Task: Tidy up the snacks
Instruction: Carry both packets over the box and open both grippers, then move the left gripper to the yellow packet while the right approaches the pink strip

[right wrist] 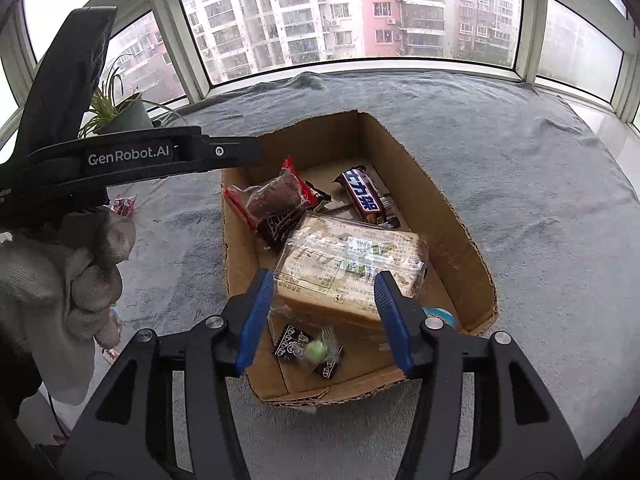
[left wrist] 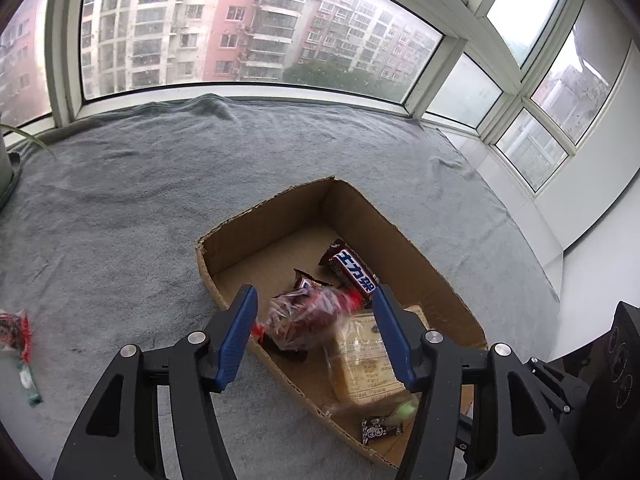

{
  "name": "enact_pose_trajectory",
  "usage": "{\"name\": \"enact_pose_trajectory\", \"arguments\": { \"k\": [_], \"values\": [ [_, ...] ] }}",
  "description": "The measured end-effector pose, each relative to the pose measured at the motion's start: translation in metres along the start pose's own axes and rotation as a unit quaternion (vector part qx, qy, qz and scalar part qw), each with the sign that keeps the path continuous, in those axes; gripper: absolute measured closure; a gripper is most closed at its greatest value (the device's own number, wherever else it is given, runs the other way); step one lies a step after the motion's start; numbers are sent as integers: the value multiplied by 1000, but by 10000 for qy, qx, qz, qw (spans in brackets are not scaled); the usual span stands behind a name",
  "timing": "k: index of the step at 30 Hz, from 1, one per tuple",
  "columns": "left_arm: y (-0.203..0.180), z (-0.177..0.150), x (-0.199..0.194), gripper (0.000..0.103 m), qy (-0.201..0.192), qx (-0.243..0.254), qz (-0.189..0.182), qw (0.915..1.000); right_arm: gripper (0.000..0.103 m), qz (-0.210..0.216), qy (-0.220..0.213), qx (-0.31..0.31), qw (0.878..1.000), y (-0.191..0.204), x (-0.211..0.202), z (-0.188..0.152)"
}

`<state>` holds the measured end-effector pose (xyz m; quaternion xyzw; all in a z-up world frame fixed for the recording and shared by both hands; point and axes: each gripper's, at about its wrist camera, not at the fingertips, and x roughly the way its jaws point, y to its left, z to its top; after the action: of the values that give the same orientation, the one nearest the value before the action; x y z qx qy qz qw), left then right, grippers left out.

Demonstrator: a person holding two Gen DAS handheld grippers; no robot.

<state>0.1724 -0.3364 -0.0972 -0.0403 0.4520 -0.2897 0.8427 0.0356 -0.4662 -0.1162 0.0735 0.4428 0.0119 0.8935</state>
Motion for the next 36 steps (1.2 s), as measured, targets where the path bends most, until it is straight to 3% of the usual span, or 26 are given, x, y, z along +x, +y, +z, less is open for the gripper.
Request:
{"name": "enact_pose_trajectory", "arguments": {
  "k": [11,22,29,36],
  "values": [
    [37,-2,-53,44,-384,-247,7,9990,48,228,-173,-52,9996,28,-15,5],
    [135,-37,-126,44,-683,-789,484,9934,48,868,-8,-384,9955,103,-7,-8],
    [181,-80,-145,44,-437,-959,753,9916,48,1264,417,-944,9866,166,7,-44],
    [179,-137,-135,44,121,-999,598,9931,48,1428,913,-1518,9738,213,29,-89]
  ]
}}
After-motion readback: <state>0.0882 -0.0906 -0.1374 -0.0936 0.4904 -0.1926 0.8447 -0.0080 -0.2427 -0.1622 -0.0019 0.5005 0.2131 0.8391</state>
